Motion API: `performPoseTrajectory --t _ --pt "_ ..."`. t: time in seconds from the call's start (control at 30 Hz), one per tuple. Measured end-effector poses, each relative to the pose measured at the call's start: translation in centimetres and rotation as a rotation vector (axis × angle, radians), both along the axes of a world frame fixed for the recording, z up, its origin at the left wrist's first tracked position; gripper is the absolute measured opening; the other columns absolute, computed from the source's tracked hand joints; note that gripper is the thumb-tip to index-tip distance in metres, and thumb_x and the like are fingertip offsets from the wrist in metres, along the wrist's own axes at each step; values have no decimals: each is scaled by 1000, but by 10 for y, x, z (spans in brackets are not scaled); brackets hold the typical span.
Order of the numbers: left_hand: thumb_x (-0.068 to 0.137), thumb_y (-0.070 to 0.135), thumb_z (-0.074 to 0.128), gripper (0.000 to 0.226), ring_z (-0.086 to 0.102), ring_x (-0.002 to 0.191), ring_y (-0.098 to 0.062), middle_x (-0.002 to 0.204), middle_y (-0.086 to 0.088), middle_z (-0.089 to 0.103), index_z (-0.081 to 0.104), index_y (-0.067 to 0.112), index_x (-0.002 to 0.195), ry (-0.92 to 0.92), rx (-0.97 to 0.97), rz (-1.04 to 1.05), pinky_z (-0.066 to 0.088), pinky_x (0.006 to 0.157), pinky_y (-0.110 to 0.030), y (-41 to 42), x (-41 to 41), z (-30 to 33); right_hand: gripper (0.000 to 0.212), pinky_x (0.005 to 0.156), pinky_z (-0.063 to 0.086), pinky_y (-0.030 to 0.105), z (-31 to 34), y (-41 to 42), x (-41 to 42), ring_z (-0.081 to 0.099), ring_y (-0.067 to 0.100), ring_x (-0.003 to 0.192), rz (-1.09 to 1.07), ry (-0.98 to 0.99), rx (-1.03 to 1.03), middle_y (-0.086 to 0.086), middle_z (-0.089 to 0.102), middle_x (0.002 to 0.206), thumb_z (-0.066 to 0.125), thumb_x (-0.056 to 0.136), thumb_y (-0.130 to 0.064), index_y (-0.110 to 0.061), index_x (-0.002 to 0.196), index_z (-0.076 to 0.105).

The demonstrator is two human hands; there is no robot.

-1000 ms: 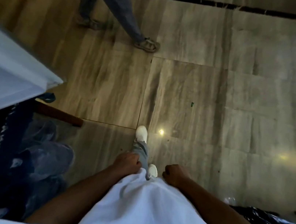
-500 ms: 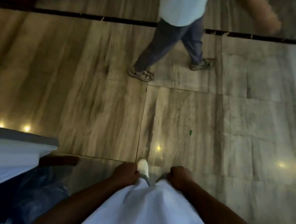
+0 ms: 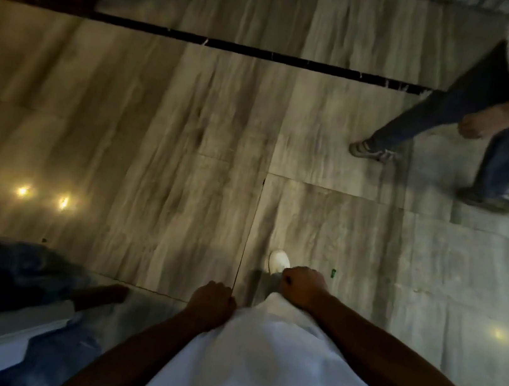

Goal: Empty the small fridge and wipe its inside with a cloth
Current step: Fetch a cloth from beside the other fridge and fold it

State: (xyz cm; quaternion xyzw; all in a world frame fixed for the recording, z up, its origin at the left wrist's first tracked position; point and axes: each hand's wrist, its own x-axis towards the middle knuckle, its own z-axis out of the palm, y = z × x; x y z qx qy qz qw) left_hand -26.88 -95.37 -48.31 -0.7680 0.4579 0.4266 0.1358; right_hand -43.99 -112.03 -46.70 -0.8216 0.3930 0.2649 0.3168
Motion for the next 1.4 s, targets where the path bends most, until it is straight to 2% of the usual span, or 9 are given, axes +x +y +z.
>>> performPoseTrajectory --t 0.17,0.33,0.53,0.67,0.87,1.03,1.2,1.33,1.4 --pt "107 39 41 42 58 125 -32 131 -15 64 65 9 125 -37 -74 65 49 102 -40 -74 22 12 37 76 42 30 2 -62 24 65 28 102 132 23 -24 10 68 108 45 100 -44 -15 104 66" --pt "108 33 40 41 59 125 -30 137 -13 62 59 10 135 -106 -98 129 46 103 -39 -115 55 14 34 90 46 35 1 -107 62 58 27 116 223 23 -78 11 63 122 42 102 -36 -12 119 61" --pt "108 34 39 40 59 128 -30 139 -11 64 58 14 136 -78 -76 250 44 107 -38 -127 85 8 33 90 47 35 -5 -138 112 59 28 115 347 70 -115 12 63 123 40 104 -31 -9 121 59" --pt "107 33 41 38 58 126 -34 134 -15 64 62 9 127 -43 -91 360 47 101 -40 -148 160 -6 34 93 46 37 -13 -166 189 57 30 117 440 103 -110 13 61 125 42 102 -29 -6 123 56" --pt "105 37 45 43 53 131 -36 138 -18 59 60 7 132 35 -32 424 47 105 -42 -164 251 -5 32 90 45 34 -1 -190 310 58 28 114 523 76 -167 11 62 122 46 98 -33 -10 117 60" --pt "105 38 44 42 54 131 -36 137 -18 59 61 7 128 58 -40 553 48 103 -42 -163 316 5 33 94 44 35 8 -201 409 59 29 114 596 82 -180 12 63 123 45 99 -34 -10 115 63" --pt "107 38 42 42 56 127 -35 134 -19 61 61 5 124 75 -14 808 48 101 -39 -139 369 -5 34 90 47 34 6 -198 510 63 28 109 672 32 -125 10 67 120 45 100 -34 -11 118 63" --pt "108 37 40 42 60 121 -35 127 -20 64 62 2 118 115 -24 980 50 98 -39 -134 395 -2 42 102 46 34 4 -195 567 61 27 121 634 61 -30 9 64 133 47 101 -43 -17 131 62" --pt "108 36 41 41 60 118 -36 125 -21 64 62 1 116 104 -30 1117 50 96 -38 -130 423 -10 42 95 49 33 -7 -192 625 64 27 115 784 45 -43 10 68 126 47 101 -43 -14 124 66"
